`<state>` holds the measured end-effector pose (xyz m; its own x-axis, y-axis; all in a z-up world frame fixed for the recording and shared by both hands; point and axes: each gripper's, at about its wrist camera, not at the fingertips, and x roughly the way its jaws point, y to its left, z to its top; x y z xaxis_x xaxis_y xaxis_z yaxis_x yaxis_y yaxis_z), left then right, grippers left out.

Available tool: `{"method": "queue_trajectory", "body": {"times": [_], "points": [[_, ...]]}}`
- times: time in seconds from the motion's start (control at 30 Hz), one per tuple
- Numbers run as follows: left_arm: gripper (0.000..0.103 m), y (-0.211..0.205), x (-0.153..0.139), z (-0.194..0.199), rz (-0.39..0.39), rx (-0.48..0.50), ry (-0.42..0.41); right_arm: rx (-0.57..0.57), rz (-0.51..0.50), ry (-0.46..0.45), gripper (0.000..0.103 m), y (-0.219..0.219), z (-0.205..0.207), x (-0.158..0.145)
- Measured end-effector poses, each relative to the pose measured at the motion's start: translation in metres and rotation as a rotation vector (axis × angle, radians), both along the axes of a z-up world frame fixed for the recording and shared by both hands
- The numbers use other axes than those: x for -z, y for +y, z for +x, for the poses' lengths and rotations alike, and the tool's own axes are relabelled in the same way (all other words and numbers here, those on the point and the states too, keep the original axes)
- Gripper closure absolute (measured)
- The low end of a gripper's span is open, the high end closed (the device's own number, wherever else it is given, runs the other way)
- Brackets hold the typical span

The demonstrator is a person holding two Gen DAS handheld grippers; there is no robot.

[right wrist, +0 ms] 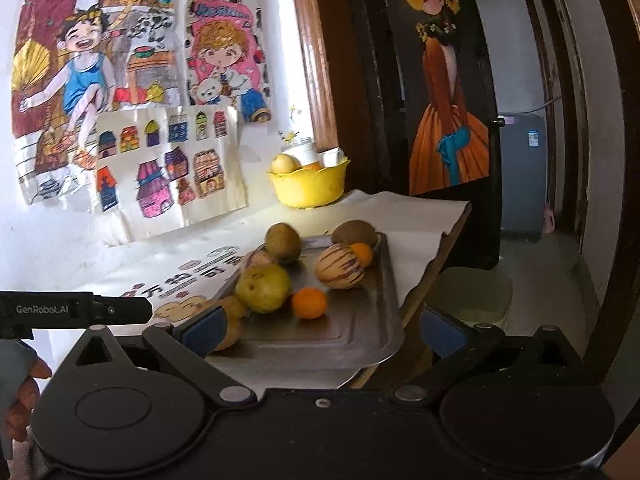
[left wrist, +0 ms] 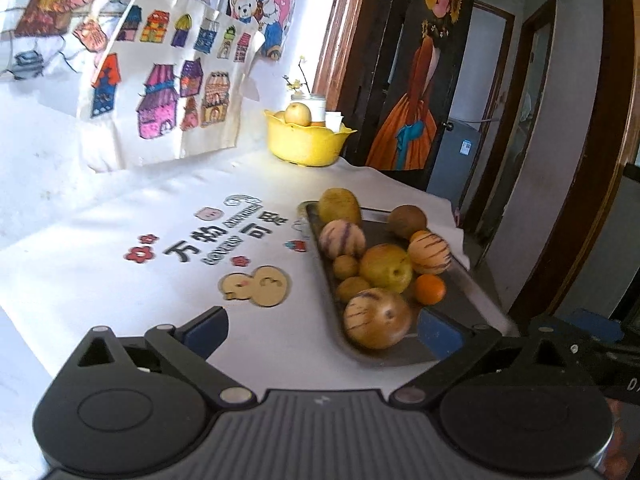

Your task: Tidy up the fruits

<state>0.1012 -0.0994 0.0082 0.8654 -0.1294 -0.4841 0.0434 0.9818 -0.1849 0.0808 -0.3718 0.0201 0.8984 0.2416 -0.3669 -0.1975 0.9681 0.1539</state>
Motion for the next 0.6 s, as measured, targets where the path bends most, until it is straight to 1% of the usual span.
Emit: {"method": "queue_trajectory", "body": {"times": [0.1, 0.3, 0.4, 0.53, 0.6], "points": [[0.001, 0.011, 0.002, -0.011, 0.024, 0.013, -0.012, -0.009, -0.013, 0.008, 0.001, 0.014, -0.009, 0.000], [0.001, 0.031, 0.004, -0.038, 0.081, 0.014, -0.067, -0.001, -0.018, 0.015, 0.001, 0.036, -0.026, -0.001], [0.001, 0.041, 0.006, -0.050, 0.085, 0.020, -0.070, 0.004, -0.030, 0.013, 0.001, 0.047, -0.035, 0.000], [0.001, 0.054, 0.012, -0.066, 0.080, 0.007, -0.057, 0.001, -0.109, -0.013, 0.001, 0.065, -0.048, 0.003], [0.000, 0.060, 0.014, -0.074, 0.070, -0.008, -0.056, -0.006, -0.119, -0.020, 0.001, 0.071, -0.054, 0.004]]}}
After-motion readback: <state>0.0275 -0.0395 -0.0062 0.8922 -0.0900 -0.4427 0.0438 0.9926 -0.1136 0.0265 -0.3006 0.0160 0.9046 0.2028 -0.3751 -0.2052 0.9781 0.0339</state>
